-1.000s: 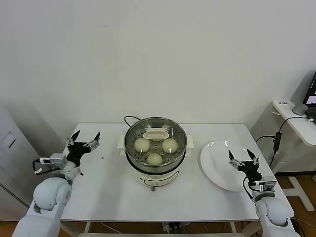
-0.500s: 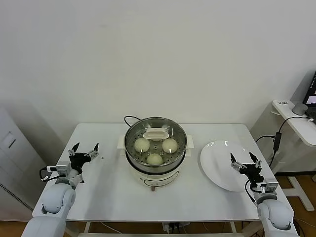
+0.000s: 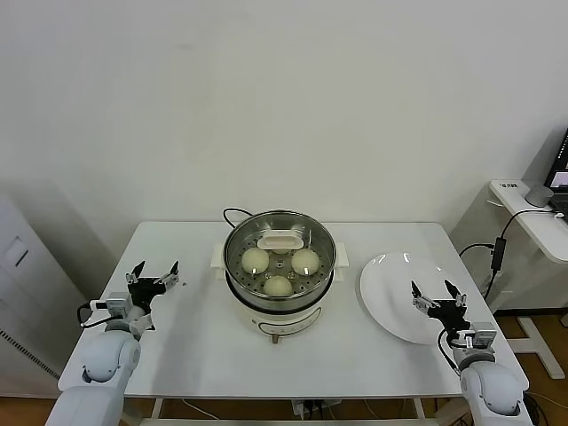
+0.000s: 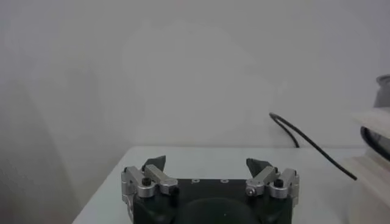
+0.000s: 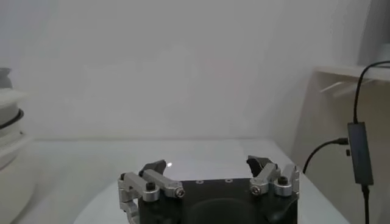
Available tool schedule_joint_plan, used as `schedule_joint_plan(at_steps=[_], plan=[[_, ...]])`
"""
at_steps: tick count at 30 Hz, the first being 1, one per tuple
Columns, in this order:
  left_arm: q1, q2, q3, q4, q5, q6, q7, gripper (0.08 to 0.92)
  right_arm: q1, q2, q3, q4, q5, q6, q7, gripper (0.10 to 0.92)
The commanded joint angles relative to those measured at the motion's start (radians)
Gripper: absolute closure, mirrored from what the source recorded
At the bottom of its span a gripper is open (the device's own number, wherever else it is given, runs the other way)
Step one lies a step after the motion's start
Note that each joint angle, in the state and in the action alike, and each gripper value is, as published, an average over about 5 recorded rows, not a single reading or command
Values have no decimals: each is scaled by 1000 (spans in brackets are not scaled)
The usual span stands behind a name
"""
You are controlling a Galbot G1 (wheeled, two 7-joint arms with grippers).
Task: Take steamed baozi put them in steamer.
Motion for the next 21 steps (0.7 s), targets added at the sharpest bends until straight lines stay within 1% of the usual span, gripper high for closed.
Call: schedule_joint_plan(at_steps=[1, 8, 21], plan=[[-10, -1, 1, 24, -5, -6, 2, 177, 3, -1, 1, 1, -12, -15, -11, 203], [-11, 0, 0, 21, -10, 1, 2, 177, 3, 6, 24, -4, -39, -16, -17, 203], [-14, -3, 2, 18, -11, 7, 3, 177, -1, 6, 29, -8, -36, -13, -20, 203]])
